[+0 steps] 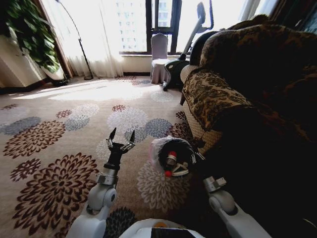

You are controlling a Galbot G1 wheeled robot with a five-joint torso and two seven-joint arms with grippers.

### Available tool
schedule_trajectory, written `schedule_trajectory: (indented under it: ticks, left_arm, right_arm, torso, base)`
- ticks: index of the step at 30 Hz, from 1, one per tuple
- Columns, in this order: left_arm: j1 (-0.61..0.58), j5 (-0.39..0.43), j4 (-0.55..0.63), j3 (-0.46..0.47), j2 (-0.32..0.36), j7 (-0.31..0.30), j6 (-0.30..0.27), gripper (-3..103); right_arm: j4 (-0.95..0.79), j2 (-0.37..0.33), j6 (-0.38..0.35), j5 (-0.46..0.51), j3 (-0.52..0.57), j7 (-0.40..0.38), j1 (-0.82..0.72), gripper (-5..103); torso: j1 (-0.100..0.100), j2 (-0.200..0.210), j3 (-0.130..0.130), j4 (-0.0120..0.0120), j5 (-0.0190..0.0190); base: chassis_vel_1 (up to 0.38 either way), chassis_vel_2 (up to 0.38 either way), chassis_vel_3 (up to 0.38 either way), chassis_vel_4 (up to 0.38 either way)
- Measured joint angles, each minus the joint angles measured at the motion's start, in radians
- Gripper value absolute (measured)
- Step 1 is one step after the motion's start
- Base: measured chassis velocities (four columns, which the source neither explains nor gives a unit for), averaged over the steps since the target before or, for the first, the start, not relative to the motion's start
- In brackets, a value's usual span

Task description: Pick up the trash from the ground and place it into the trash bin.

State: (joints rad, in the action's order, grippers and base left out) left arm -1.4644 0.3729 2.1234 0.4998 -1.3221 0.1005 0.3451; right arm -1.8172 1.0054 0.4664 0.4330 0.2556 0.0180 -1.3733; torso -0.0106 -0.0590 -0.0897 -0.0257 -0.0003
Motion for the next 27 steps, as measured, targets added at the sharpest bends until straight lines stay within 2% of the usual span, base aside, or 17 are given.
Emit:
schedule_trajectory:
  ticks: [2,4,7,9,18,22,27]
  left_arm:
    - [-0.003,0.000,0.002,-0.004,0.000,-0.002,-0.001,100]
    - [-0.006,0.000,0.012,-0.010,0.000,-0.003,-0.002,100]
    - [-0.009,0.003,0.016,-0.012,0.000,-0.004,-0.004,100]
    - [-0.013,0.005,0.021,-0.013,0.002,-0.004,-0.005,100]
    - [-0.022,0.008,0.031,-0.017,0.008,-0.001,-0.005,100]
    - [-0.031,0.009,0.032,-0.016,0.011,0.003,-0.002,100]
    - [-0.038,0.011,0.040,-0.013,0.011,0.009,0.002,100]
  right_arm:
    - [-0.004,0.004,0.002,-0.003,0.002,0.000,-0.007,0]
    - [-0.015,0.011,0.008,-0.010,0.009,0.000,-0.022,0]
    - [-0.022,0.014,0.010,-0.013,0.014,0.000,-0.033,0]
    - [-0.030,0.022,0.015,-0.020,0.020,0.000,-0.049,0]
    - [-0.045,0.036,0.041,-0.022,0.028,0.000,-0.072,0]
    - [-0.045,0.047,0.047,-0.027,0.031,0.000,-0.078,0]
    - [-0.057,0.057,0.055,-0.031,0.039,0.000,-0.088,0]
  torso:
    - [0.000,0.000,0.000,-0.0001,-0.0004]
    - [0.000,0.000,0.000,-0.0001,0.0010]
    - [0.000,0.000,0.000,-0.0002,-0.0004]
    - [0.000,0.000,0.000,-0.0001,0.0007]
    - [0.000,0.000,0.000,-0.0002,0.0003]
    - [0.001,0.000,0.000,0.0002,0.0004]
    - [0.000,0.000,0.000,-0.0003,0.0004]
  base:
    - [0.310,-0.334,-0.340,0.340]
    - [0.341,-0.347,-0.359,0.350]
    - [0.359,-0.368,-0.360,0.355]
    - [0.364,-0.363,-0.352,0.373]
    - [0.351,-0.331,-0.335,0.339]
    - [0.182,-0.203,-0.193,0.212]
    - [0.005,-0.012,-0.013,0.005]
